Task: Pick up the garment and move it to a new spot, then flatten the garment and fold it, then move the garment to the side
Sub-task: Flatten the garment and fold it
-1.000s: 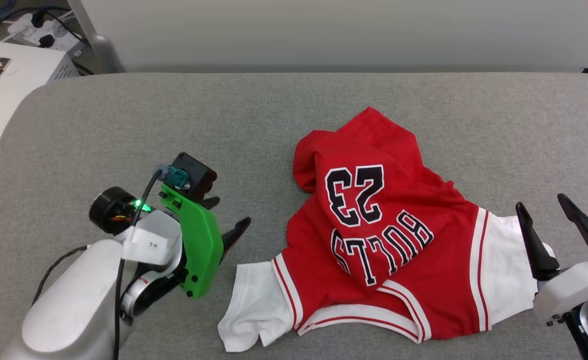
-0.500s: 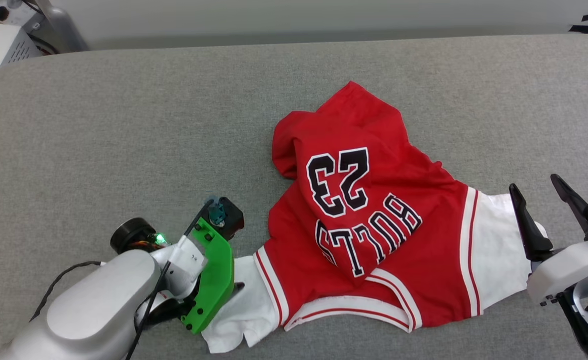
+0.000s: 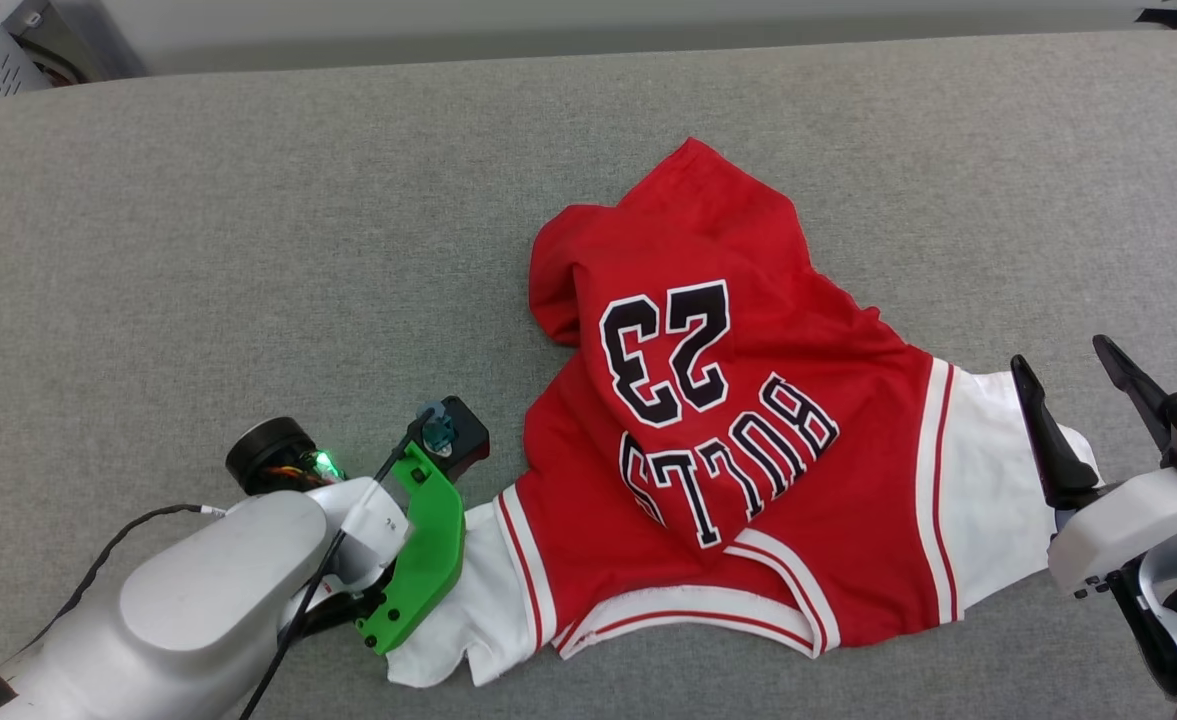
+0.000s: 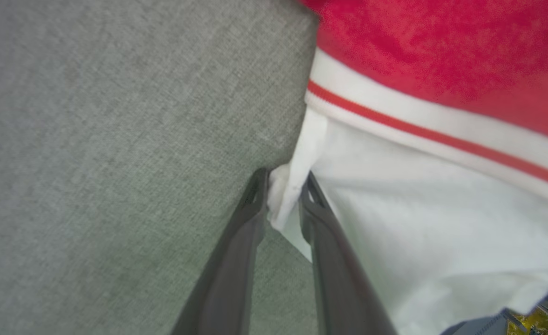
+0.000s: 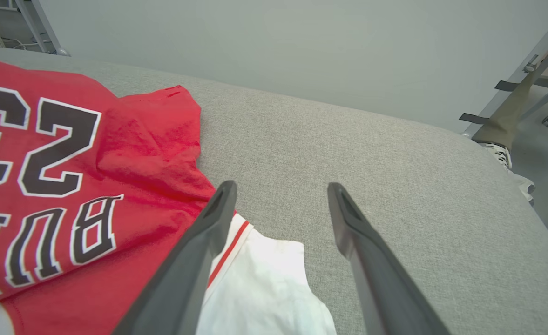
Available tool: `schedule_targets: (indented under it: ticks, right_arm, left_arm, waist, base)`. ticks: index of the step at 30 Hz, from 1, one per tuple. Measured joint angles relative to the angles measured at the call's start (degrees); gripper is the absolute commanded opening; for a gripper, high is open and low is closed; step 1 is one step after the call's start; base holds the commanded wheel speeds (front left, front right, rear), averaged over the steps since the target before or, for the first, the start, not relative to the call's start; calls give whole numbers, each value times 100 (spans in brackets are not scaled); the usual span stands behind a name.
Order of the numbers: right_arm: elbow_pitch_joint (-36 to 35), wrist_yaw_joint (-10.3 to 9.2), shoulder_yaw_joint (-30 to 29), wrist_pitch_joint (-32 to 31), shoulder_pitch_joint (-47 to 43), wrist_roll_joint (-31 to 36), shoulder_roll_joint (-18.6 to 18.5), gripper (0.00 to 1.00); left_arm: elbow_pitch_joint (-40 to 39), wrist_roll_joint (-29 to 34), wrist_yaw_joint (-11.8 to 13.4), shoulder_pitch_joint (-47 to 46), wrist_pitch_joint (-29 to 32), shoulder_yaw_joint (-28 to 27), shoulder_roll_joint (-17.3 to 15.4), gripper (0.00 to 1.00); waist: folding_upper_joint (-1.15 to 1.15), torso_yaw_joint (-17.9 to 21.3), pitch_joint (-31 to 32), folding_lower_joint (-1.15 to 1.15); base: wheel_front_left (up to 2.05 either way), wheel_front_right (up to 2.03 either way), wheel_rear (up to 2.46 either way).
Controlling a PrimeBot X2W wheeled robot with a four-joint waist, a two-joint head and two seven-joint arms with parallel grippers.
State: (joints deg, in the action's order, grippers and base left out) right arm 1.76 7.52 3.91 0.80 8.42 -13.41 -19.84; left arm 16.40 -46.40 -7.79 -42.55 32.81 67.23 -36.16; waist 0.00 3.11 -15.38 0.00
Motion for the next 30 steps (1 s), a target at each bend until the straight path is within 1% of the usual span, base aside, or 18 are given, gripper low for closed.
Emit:
schedule_targets:
  ticks: [5,7,12,15,18,22,24,25,28,29,30]
  right_arm:
    - [7,0,-40,4,-1,0,-7,100]
    - [7,0,-38,5,-3,0,-4,100]
    - [5,0,-13,7,-5,0,2,100]
    - [4,0,4,25,-3,-18,2,100]
    - [-2,0,-3,55,4,-35,7,100]
    - [12,0,-1,105,73,-40,12,100]
    - [29,0,3,133,134,-40,21,100]
    - [67,0,26,152,179,-40,49,100]
    - [132,0,22,200,189,-40,52,100]
    - [148,0,11,200,191,-40,51,100]
    - [166,0,-4,201,191,-40,52,100]
  left_arm:
    - [18,15,-1,-208,-379,276,-47,0]
    - [-11,18,0,-328,-403,321,-126,0]
    - [27,120,4,-790,-401,343,-453,0]
    - [188,167,4,-1021,-402,359,-499,0]
    - [424,348,4,-1246,-471,410,-476,0]
    - [898,555,4,-1378,-615,482,-305,0]
    - [1170,553,4,-1374,-676,510,-187,0]
    - [1503,470,4,-1334,-703,526,-46,0]
    - [1695,382,4,-1283,-764,504,2,0]
    - [1741,339,4,-1267,-822,494,12,18]
    - [1804,310,4,-1253,-900,492,25,56]
  waist:
    - [0,-54,119,0]
    - [0,-75,161,0]
    - [0,-81,192,0]
    - [0,-38,144,0]
    - [0,18,70,0]
    - [0,112,-49,0]
    - [0,166,-105,0]
    - [0,259,-171,0]
    - [0,333,-215,0]
    - [0,339,-215,0]
    - [0,338,-207,0]
  base:
    - [0,0,0]
    - [0,0,0]
    - [0,0,0]
    - [0,0,0]
    - [0,0,0]
    - [0,0,0]
    - [0,0,0]
    - [0,0,0]
    - [0,0,0]
    - [0,0,0]
    - [0,0,0]
